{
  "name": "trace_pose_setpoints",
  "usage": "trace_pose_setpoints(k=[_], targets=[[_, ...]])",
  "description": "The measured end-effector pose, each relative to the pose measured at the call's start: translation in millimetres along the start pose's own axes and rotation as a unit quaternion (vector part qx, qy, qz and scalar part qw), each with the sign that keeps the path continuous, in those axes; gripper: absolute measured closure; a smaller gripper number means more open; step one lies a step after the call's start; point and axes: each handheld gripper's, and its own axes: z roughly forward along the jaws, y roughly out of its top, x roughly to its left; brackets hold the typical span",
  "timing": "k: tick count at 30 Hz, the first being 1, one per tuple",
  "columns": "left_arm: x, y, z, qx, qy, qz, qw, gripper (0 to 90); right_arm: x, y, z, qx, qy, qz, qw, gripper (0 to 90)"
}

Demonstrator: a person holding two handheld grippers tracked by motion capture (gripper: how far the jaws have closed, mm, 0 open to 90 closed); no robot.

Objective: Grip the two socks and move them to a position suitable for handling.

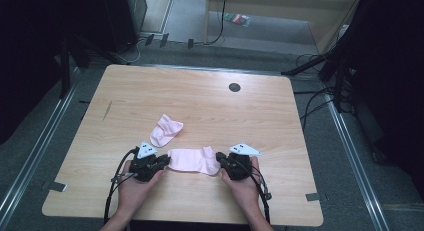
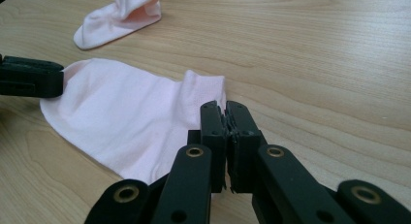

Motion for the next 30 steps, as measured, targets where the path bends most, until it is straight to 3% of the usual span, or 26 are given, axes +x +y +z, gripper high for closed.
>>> trace_pose_setpoints(k=[1,3,9,13,16,19,24,30], targets=[[0.6,-0.3,-0.6,0.0,-0.006,0.001,1.0,89.6,0.2,-0.1,-0.1,-0.001,0.0,0.0,1.0,87.8],[2.4,-0.9,-4.0,-0.005,-0.02,0.002,0.9998,90.0,0.9,-0.2,-1.0,-0.003,0.001,0.0,1.0,87.9],[4.3,-1.5,-21.1,-0.036,-0.021,0.005,0.9991,90.0,3.0,0.5,-8.9,-0.007,0.001,0.001,1.0,88.2],[5.3,-2.4,-33.5,-0.041,-0.031,0.005,0.9987,90.0,2.0,1.7,-17.3,-0.011,0.014,0.008,0.9998,88.9],[3.7,-2.5,-47.2,-0.059,-0.021,0.016,0.9979,90.0,2.8,1.7,-23.9,-0.009,0.024,0.013,0.9996,89.2],[2.5,-4.8,-54.9,-0.059,-0.024,0.029,0.9976,90.0,4.0,0.0,-29.7,-0.011,0.018,0.019,0.9996,89.3],[4.8,-15.2,-47.0,-0.045,-0.042,0.023,0.9979,90.0,6.1,-5.3,-30.7,0.0,0.011,-0.002,0.9999,89.4],[1.0,-16.4,-40.4,-0.044,-0.038,0.028,0.9979,90.0,3.4,-8.6,-27.9,-0.007,0.013,0.007,0.9999,89.3]])
